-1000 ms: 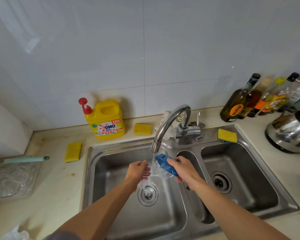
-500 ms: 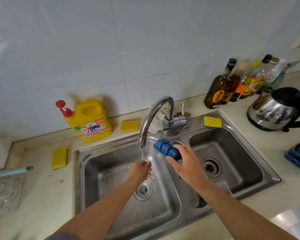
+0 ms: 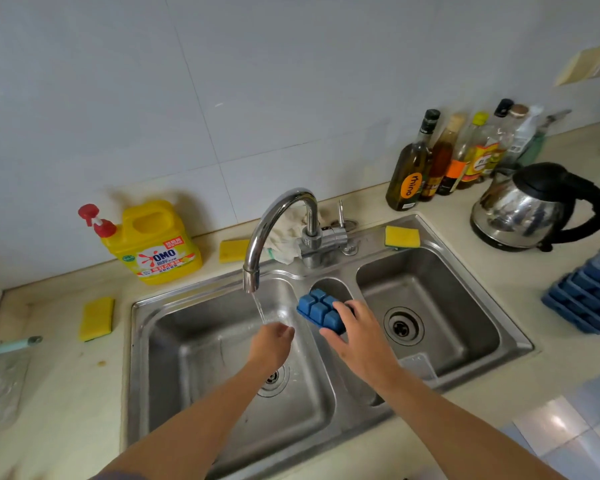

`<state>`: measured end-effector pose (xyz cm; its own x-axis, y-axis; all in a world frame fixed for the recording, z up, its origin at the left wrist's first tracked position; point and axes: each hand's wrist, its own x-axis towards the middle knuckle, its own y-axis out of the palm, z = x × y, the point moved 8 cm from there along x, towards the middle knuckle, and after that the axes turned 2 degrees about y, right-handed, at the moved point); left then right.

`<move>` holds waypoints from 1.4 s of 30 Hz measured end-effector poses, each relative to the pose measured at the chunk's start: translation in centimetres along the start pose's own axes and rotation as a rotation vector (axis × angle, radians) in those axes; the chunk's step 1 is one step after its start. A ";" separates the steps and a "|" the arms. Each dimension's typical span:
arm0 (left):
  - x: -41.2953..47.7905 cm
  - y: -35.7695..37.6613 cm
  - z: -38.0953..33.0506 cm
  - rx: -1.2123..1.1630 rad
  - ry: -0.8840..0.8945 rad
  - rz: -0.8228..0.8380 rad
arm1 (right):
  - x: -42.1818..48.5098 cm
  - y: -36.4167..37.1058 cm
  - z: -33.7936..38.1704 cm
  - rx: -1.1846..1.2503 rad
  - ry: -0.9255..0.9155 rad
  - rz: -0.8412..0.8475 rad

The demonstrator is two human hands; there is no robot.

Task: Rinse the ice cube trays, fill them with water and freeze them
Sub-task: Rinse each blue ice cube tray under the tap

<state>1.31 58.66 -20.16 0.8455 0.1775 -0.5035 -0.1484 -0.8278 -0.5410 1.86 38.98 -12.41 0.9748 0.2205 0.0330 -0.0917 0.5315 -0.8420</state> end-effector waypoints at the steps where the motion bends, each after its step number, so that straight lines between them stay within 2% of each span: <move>1: -0.3 0.3 -0.1 -0.005 -0.015 -0.007 | -0.1 -0.1 -0.6 -0.010 0.009 0.019; 4: -1.0 1.8 -1.0 -0.019 -0.007 -0.020 | -0.6 -1.4 -2.1 0.009 0.006 -0.013; 7: -1.9 3.0 -2.6 -0.016 0.007 -0.076 | -0.8 -2.4 -3.8 -0.034 -0.014 0.035; 12: -2.9 5.5 -6.3 -0.049 0.080 -0.144 | -0.7 -6.2 -7.1 -0.003 -0.005 -0.037; 24: -5.0 15.1 -16.8 0.003 0.253 -0.156 | -3.1 -15.2 -19.2 0.107 0.141 -0.035; 27: -5.4 17.3 -19.4 0.006 0.270 -0.131 | -3.3 -16.9 -21.5 0.252 0.213 -0.034; 30: -5.1 18.6 -22.2 -0.014 0.307 -0.128 | -3.2 -18.4 -23.8 0.549 0.365 -0.083; 33: -4.0 19.7 -24.7 -0.066 0.335 -0.102 | -2.8 -18.2 -25.7 0.880 0.597 0.073; 36: -2.4 21.0 -26.7 -0.132 0.356 -0.062 | -2.3 -19.0 -26.8 1.067 0.682 0.152; 39: -1.0 22.6 -28.4 -0.248 0.347 0.009 | -1.7 -19.9 -28.0 1.117 0.694 0.201; 42: 0.3 23.7 -30.1 -0.276 0.359 0.013 | -0.5 -21.8 -29.6 0.935 0.685 0.196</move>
<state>13.51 23.07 -12.88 0.9760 0.0105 -0.2176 -0.0593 -0.9483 -0.3117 9.41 3.11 -9.97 0.8073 0.0308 -0.5894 -0.0879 0.9938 -0.0685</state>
